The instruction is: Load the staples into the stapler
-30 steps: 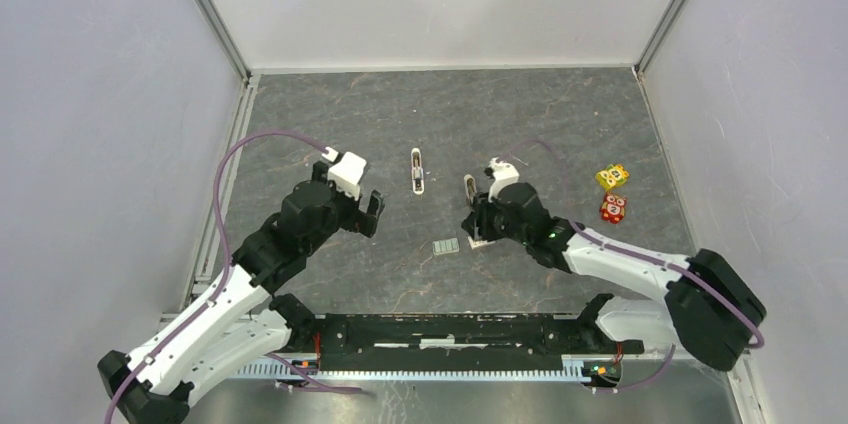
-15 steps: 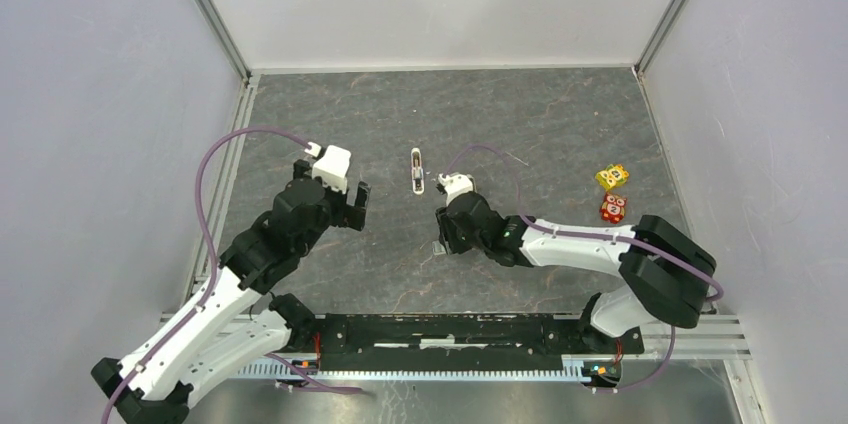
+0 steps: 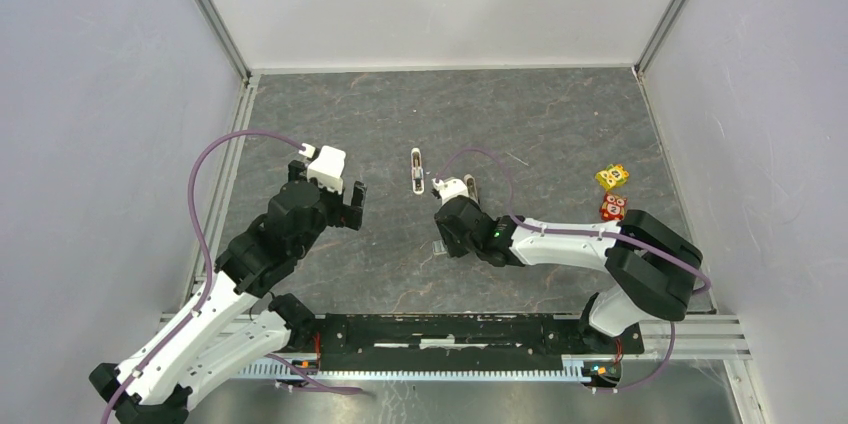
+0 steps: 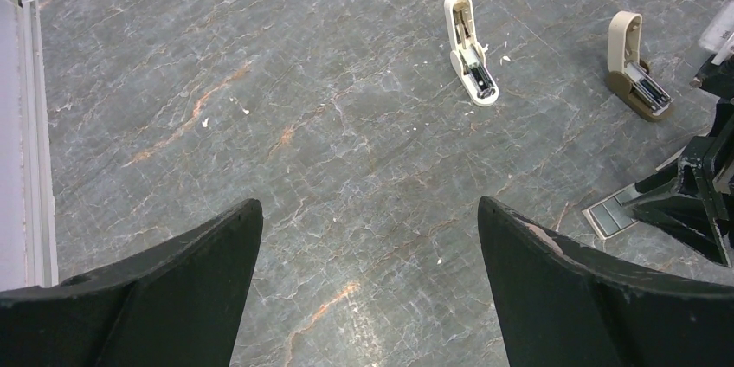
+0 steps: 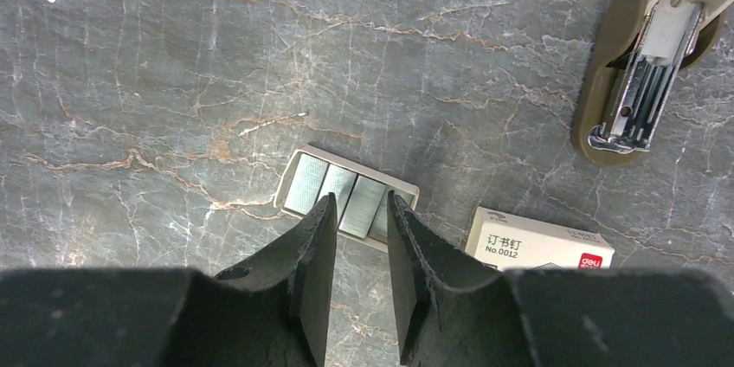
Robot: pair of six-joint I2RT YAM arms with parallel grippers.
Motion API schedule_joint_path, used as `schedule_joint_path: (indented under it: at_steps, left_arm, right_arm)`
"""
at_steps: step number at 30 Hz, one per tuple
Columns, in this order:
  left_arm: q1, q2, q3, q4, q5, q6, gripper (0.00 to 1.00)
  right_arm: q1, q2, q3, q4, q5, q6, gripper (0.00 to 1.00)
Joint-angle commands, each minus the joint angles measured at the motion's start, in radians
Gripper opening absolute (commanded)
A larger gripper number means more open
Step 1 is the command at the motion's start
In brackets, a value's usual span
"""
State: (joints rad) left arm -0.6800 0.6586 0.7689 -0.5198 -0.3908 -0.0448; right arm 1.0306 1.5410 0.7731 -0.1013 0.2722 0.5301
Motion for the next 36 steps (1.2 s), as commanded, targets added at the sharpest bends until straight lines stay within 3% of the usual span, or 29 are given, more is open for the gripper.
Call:
schedule_joint_path:
  at_steps: [1,29,36]
  left_arm:
    - [0.002,0.0,0.007,0.023,-0.008,-0.027,1.0]
    - [0.002,0.006,0.01,0.021,-0.011,-0.026,1.0]
    - [0.002,0.009,0.008,0.021,-0.014,-0.025,1.0]
  right_arm:
    - [0.005,0.008,0.026,-0.001,0.035,0.016,0.33]
    - [0.019,-0.011,0.061,-0.049,0.099,-0.005,0.25]
    - [0.016,0.001,0.039,0.015,0.031,-0.033,0.31]
